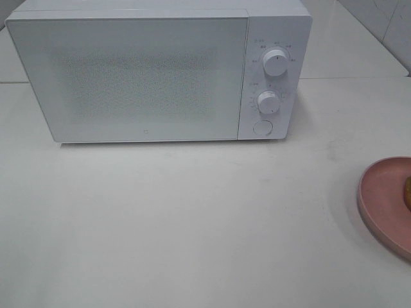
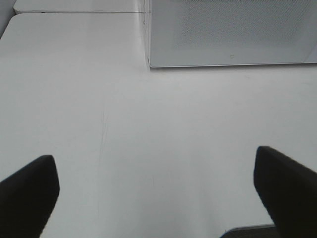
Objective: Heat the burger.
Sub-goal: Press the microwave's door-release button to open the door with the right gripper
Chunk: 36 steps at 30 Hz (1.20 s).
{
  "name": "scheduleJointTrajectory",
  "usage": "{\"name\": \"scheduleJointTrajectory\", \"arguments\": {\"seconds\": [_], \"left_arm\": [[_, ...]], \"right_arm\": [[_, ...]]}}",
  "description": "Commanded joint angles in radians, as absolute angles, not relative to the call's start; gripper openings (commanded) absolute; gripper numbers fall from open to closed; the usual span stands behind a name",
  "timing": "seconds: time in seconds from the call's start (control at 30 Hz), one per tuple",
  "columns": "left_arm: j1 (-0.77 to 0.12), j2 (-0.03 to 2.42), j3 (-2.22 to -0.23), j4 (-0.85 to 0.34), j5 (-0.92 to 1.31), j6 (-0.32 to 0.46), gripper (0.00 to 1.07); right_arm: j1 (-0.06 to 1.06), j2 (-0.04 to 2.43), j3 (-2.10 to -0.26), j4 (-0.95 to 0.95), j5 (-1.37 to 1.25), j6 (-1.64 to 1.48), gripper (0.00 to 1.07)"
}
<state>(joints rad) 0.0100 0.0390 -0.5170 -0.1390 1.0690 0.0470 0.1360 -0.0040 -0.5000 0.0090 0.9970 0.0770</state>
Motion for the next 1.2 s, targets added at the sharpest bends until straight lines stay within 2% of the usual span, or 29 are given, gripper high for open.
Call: {"name": "scheduleJointTrajectory", "arguments": {"seconds": [0.03,0.5,0.77,1.2], "left_arm": [[0.014,0.04,-0.516,-0.144,1.066,0.05,1.01],[0.014,0.04,-0.516,-0.144,1.066,0.05,1.01],[0.014,0.04,-0.516,-0.144,1.066,0.05,1.01],[0.014,0.04,-0.516,-0.144,1.066,0.05,1.01]], "right_arm": [[0.13,-0.032,-0.498,0.013,0.995,0.076,0.75],[0.13,-0.032,-0.504,0.014,0.99,0.076,0.75],[0.13,-0.029,-0.539,0.017,0.886,0.08,0.75],[0.13,0.167,-0.539,0.013,0.736,0.08,0.75]]}}
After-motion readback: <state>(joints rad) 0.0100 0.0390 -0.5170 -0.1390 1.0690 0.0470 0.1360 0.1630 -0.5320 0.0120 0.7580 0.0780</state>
